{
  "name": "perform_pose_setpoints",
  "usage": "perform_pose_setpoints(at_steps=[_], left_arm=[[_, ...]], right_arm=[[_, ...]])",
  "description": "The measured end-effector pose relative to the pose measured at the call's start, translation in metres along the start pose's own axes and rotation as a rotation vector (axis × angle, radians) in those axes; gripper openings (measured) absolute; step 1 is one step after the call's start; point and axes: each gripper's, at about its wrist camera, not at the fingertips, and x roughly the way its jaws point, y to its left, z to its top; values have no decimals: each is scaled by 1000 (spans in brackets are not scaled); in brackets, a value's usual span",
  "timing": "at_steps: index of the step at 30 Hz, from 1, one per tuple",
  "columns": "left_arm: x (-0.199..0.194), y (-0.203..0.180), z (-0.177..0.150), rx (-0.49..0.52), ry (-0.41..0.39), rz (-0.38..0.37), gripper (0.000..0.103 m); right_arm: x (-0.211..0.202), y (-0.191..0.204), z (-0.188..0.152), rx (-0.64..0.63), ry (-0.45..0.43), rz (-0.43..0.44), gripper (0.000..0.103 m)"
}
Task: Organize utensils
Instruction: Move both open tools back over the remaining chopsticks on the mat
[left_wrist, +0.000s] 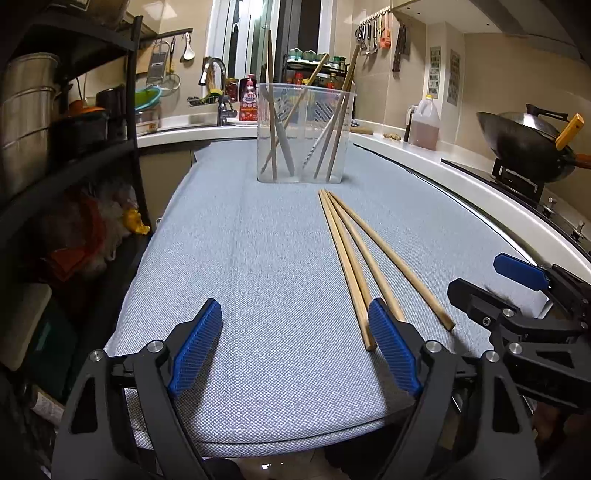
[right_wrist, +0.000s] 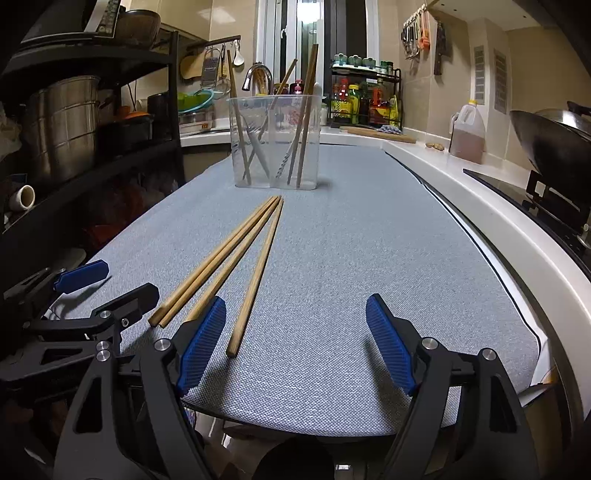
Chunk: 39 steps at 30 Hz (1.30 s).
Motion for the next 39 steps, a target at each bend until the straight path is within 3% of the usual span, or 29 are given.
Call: perform_pose_setpoints(at_steps=[10,20,23,26,39], left_arm=[[5,-3,-5,26,-13,-28,77],[5,-17,-14,83,-72,-59,74],[6,-19,-16,96,-83,-41,65],[3,-16,-16,78,-91,-61,55],[-2,-10,-21,47,-114,-46,55]], right_arm=[[10,1,-7,-16,9,9,71],[13,5,-19,-47,-61,54,46],[13,6,-20,-43,-64,70,41],[12,5,-19,-30,-60,76,41],[12,5,-19,-26,-55,78,41]])
